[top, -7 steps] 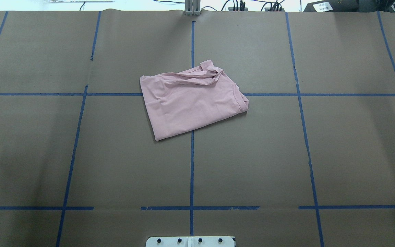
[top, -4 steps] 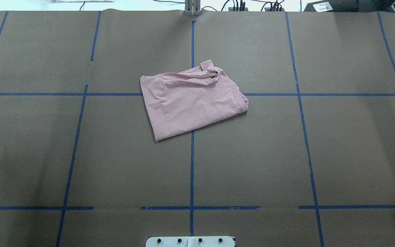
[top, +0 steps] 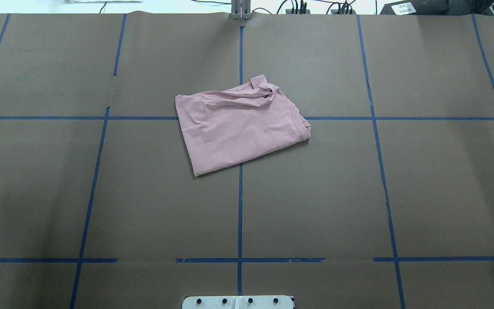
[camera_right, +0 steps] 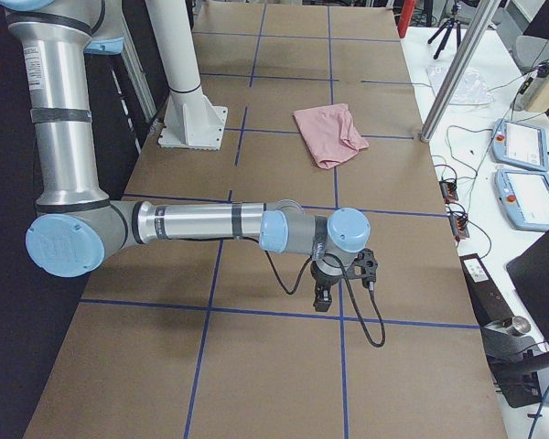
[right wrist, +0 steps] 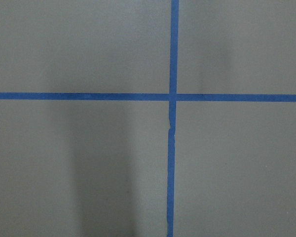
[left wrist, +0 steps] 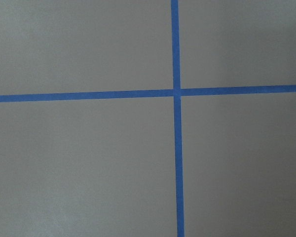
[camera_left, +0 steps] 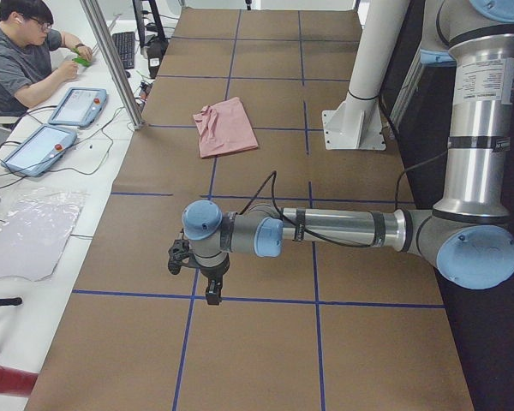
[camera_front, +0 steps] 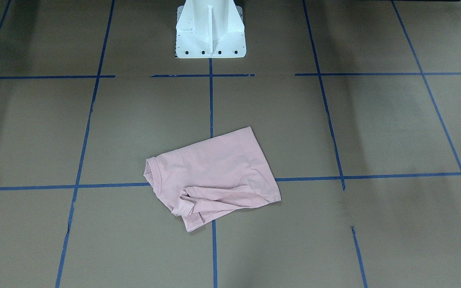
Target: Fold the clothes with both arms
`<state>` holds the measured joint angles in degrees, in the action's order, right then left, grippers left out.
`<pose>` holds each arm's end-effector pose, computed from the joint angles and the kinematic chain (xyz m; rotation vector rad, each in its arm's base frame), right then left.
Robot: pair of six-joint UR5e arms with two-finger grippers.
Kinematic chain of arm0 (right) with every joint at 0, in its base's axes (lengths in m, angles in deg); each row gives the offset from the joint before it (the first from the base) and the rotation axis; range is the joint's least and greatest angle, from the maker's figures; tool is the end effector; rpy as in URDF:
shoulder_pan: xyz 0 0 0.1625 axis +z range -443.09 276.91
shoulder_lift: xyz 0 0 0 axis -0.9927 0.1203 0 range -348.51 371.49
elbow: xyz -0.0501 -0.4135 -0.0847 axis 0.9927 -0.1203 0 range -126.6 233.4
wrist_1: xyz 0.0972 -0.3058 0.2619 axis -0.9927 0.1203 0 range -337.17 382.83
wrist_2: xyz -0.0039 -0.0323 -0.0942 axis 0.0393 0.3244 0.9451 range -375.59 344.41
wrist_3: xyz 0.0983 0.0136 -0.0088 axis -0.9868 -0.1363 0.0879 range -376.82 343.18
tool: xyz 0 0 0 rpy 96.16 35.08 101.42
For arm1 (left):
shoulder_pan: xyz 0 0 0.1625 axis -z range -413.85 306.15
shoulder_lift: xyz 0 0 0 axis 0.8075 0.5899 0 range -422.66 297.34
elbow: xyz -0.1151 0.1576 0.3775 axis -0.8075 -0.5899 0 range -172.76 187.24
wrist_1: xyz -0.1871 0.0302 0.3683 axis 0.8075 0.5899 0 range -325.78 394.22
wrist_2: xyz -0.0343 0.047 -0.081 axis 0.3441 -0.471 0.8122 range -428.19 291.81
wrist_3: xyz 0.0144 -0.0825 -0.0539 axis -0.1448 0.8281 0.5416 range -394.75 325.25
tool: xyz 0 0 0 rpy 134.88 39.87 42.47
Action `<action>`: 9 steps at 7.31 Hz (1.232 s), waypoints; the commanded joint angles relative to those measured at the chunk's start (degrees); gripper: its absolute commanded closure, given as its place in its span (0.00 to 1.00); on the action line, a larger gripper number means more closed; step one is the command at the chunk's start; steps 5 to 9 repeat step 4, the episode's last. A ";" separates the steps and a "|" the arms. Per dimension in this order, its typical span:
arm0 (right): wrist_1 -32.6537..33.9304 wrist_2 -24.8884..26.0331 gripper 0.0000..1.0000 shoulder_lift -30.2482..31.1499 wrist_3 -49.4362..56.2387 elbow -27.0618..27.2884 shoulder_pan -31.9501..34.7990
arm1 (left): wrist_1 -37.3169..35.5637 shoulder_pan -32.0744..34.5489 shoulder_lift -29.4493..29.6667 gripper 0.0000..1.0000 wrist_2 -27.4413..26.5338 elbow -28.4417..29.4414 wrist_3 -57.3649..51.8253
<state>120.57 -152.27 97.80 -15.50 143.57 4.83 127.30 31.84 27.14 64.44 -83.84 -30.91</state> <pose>0.0422 -0.5154 0.6351 -0.0693 -0.8139 -0.0284 -0.0284 -0.4987 0.6476 0.0130 0.7465 0.0336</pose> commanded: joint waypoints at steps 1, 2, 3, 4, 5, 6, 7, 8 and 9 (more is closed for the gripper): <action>0.00 0.00 0.00 -0.18 0.00 0.00 0.06 | 0.00 0.00 0.02 0.00 0.00 -0.06 -0.06; 0.00 0.00 0.00 -0.18 0.00 0.00 -0.02 | 0.00 0.00 0.02 0.00 0.09 -0.06 -0.06; 0.00 0.00 0.00 -0.18 0.00 0.00 -0.02 | 0.09 0.00 0.10 0.00 0.00 -0.06 -0.06; 0.00 0.00 0.00 -0.18 0.00 0.00 0.06 | 0.26 0.00 0.02 0.00 0.00 0.03 -0.06; 0.00 0.00 0.00 -0.18 0.00 0.00 0.06 | 0.26 0.00 0.02 0.00 0.00 0.03 -0.06; 0.00 0.00 0.00 -0.18 0.00 0.00 0.06 | 0.26 0.00 0.02 0.00 0.00 0.03 -0.06; 0.00 0.00 0.00 -0.18 0.00 0.00 0.06 | 0.26 0.00 0.02 0.00 0.00 0.03 -0.06; 0.00 0.00 0.00 -0.18 0.00 0.00 0.06 | 0.26 0.00 0.02 0.00 0.00 0.03 -0.06; 0.00 0.00 0.00 -0.18 0.00 0.00 0.06 | 0.26 0.00 0.02 0.00 0.00 0.03 -0.06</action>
